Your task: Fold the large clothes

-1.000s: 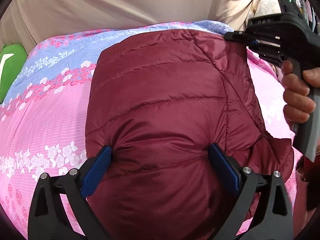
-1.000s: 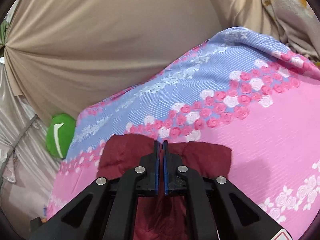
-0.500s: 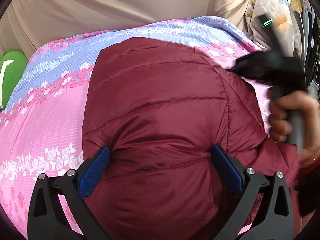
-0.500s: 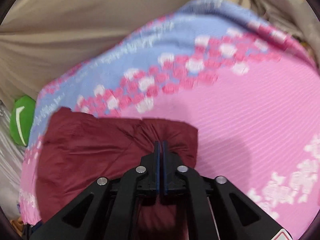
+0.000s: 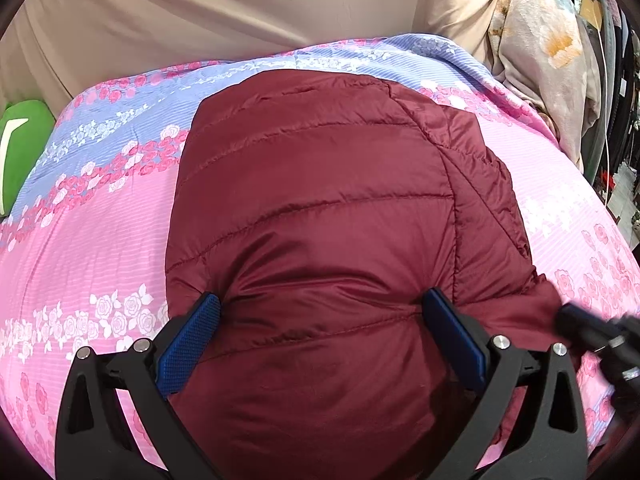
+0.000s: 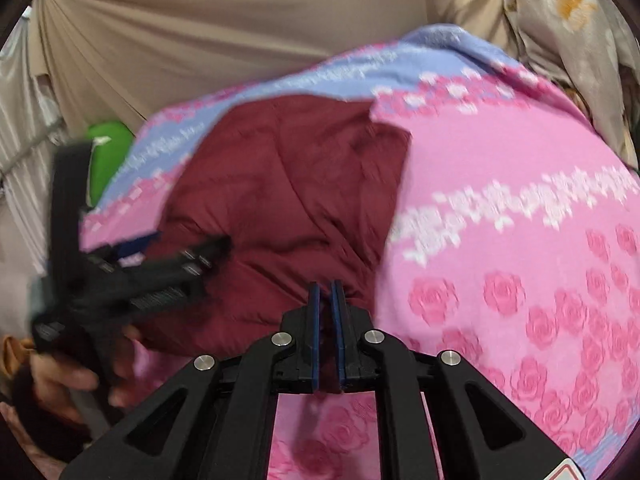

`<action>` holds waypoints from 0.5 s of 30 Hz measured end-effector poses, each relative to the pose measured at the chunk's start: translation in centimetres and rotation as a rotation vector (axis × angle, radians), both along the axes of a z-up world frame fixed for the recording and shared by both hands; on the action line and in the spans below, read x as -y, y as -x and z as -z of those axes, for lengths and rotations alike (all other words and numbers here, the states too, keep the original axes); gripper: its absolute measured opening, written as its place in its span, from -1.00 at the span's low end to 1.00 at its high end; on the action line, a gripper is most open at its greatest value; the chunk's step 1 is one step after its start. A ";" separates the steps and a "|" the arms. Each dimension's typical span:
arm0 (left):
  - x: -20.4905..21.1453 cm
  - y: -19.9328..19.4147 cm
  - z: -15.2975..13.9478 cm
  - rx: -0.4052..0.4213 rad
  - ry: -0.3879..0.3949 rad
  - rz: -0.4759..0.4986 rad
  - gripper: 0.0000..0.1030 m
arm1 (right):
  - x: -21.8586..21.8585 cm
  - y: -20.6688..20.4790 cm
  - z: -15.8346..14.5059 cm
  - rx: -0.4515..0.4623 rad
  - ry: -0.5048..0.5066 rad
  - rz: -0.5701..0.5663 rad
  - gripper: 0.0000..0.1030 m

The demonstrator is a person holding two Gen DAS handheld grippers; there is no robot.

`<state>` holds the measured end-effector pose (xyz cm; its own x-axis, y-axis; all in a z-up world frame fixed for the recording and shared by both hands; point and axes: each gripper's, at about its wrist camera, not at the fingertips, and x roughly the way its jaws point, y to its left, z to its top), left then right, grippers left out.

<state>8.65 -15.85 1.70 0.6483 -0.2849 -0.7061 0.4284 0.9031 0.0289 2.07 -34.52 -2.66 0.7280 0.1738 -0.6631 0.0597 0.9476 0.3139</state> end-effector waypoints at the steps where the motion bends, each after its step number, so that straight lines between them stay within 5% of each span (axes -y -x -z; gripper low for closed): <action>1: -0.1 0.2 0.0 0.002 -0.003 0.002 0.91 | 0.3 -0.3 1.1 -0.031 -0.005 0.016 -0.94; 9: -4.0 2.2 -1.3 -0.010 0.065 -0.018 0.91 | -0.2 -1.6 3.8 -0.094 0.078 0.058 -0.96; 15: -6.2 1.6 0.3 -0.082 0.086 -0.058 0.91 | 1.7 -0.3 -2.0 0.014 -0.050 0.065 -0.84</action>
<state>7.10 -9.60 1.37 0.6069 -0.3099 -0.7319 0.3731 0.9242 -0.0820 2.38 -36.17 -0.64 0.7483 0.1590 -0.6441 0.1154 0.9248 0.3624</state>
